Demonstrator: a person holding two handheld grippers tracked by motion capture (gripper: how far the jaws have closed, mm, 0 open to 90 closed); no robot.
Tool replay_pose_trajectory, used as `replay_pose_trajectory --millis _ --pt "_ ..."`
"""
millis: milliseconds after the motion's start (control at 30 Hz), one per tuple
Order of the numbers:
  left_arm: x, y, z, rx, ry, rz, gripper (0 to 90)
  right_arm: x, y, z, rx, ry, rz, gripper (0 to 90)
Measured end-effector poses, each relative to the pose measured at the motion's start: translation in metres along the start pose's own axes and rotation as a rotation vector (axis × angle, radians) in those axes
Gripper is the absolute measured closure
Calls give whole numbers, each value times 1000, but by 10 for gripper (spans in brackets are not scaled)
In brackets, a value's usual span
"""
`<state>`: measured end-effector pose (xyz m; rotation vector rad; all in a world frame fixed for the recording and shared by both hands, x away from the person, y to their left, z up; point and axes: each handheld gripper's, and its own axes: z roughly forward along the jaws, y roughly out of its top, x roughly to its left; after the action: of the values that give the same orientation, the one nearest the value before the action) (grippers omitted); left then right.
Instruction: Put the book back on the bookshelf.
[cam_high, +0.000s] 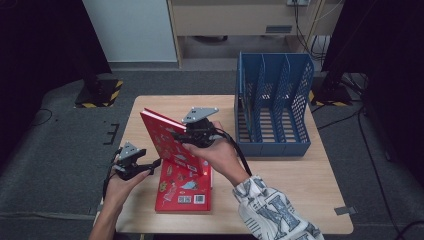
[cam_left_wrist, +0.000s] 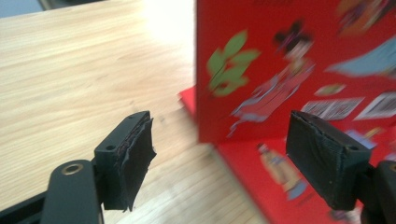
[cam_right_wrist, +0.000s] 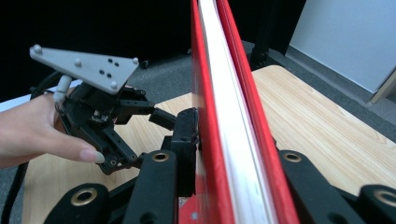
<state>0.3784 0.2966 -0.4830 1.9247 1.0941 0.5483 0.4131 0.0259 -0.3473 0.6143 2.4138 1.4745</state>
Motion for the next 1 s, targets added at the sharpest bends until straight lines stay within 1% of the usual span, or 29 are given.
replay_pose_trajectory --millis 33,100,133,200,300,367,400,467,500,667,700,867,900,967,1000 --pt "2 -4 1 7 5 -8 216 0 0 1 0 3 0 709" --pt "6 -10 3 27 3 -30 207 -1 0 3 -3 7 -1 716" --pt "7 -12 3 37 3 -32 205 -1 -1 4 -5 9 3 716" --pt "8 -13 3 41 6 -30 201 -2 -1 5 -10 13 11 731" --pt "9 -13 4 41 5 -38 197 -4 -1 6 -20 18 19 756" --pt "9 -14 5 52 5 -29 192 -5 -1 6 -21 22 15 776" --pt "8 -14 6 50 8 -33 190 -5 -2 6 -22 18 7 781" --pt "8 -15 6 63 14 -27 185 -5 -2 5 -21 14 6 786" --pt "9 -15 7 64 19 -31 179 -5 -2 5 -20 11 5 787" --pt "11 -18 10 100 40 -29 138 -3 -2 3 -29 1 1 792" --pt "12 -19 10 111 45 -24 127 -4 -2 3 -32 -1 4 792" --pt "16 -21 11 120 59 -43 84 -7 -4 -1 -48 -15 20 794" --pt "17 -22 10 130 59 -39 70 -8 -4 -2 -50 -18 22 794" --pt "18 -23 11 132 58 -38 47 -10 -5 -5 -55 -25 25 794" --pt "20 -24 11 141 65 -36 43 -11 -6 -7 -60 -30 33 794"
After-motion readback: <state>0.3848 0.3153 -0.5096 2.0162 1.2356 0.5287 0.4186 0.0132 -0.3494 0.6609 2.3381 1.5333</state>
